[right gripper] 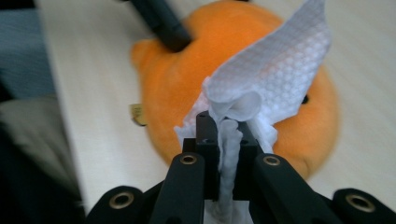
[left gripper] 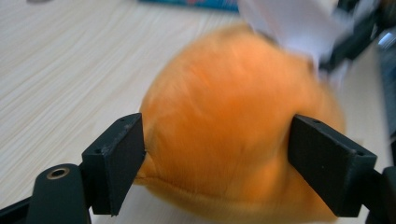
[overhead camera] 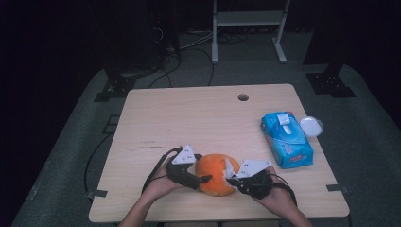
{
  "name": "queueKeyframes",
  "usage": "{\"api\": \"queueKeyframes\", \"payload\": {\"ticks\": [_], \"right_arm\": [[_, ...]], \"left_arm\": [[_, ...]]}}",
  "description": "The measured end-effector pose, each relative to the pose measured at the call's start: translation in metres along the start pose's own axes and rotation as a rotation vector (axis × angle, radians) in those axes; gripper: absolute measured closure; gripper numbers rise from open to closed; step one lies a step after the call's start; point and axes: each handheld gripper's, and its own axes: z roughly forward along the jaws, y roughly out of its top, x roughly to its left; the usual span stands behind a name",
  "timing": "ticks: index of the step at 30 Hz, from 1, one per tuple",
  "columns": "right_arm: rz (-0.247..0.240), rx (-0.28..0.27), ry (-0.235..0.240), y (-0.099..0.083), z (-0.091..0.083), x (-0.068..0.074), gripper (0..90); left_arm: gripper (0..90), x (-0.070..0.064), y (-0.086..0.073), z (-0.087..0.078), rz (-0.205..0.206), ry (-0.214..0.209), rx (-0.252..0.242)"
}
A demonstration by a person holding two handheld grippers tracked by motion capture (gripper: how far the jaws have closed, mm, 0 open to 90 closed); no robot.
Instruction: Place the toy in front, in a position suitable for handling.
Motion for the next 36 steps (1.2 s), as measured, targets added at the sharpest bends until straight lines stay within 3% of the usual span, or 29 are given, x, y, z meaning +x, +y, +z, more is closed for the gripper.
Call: {"api": "queueKeyframes", "payload": {"ticks": [2,4,8,10,14,18,20,22,24,27,29,31,32,33,36], "right_arm": [[0.013,-0.01,0.043,0.0,0.002,0.002,85.0],[0.015,-0.017,0.043,0.001,0.001,0.003,84.9],[0.057,-0.111,0.029,0.004,-0.008,-0.003,86.2],[0.076,-0.149,0.024,0.004,-0.009,-0.004,86.2],[0.078,-0.158,-0.025,-0.001,-0.006,-0.008,86.2],[0.152,-0.145,-0.104,-0.015,-0.008,-0.028,86.1],[0.195,-0.145,-0.106,-0.022,-0.01,-0.034,86.0],[0.202,-0.161,-0.108,-0.022,-0.01,-0.029,85.9],[0.177,-0.192,-0.091,-0.017,-0.011,-0.019,85.8],[0.141,-0.224,-0.003,-0.008,-0.006,-0.004,85.2],[0.082,-0.191,-0.035,-0.006,0.0,0.002,85.2],[0.106,-0.194,-0.031,-0.008,-0.002,-0.007,85.5],[0.146,-0.193,-0.072,-0.014,-0.005,-0.02,85.6],[0.146,-0.193,-0.072,-0.014,-0.005,-0.02,85.6],[0.205,-0.182,-0.115,-0.023,-0.009,-0.032,85.7]], "left_arm": [[20.8,0.0,-0.001,0.001,0.031,-0.007,0.009],[22.6,0.0,-0.004,0.004,0.036,-0.007,0.005],[24.9,0.007,-0.012,0.011,-0.023,-0.036,-0.038],[25.1,0.008,-0.013,0.014,-0.031,-0.047,-0.049],[25.7,0.01,-0.017,0.014,-0.047,-0.052,-0.066],[25.7,0.011,-0.021,0.014,-0.086,-0.05,-0.087],[25.7,0.01,-0.022,0.014,-0.085,-0.038,-0.094],[25.7,0.009,-0.022,0.015,-0.081,-0.024,-0.093],[25.7,0.01,-0.023,0.015,-0.096,-0.027,-0.097],[25.6,0.008,-0.021,0.018,-0.094,-0.017,-0.105],[25.6,0.008,-0.02,0.018,-0.088,-0.01,-0.099],[25.7,0.009,-0.021,0.019,-0.108,-0.014,-0.112],[25.7,0.01,-0.021,0.019,-0.11,-0.012,-0.113],[25.7,0.01,-0.021,0.019,-0.109,-0.009,-0.114],[25.6,0.008,-0.021,0.019,-0.097,-0.006,-0.112]]}}
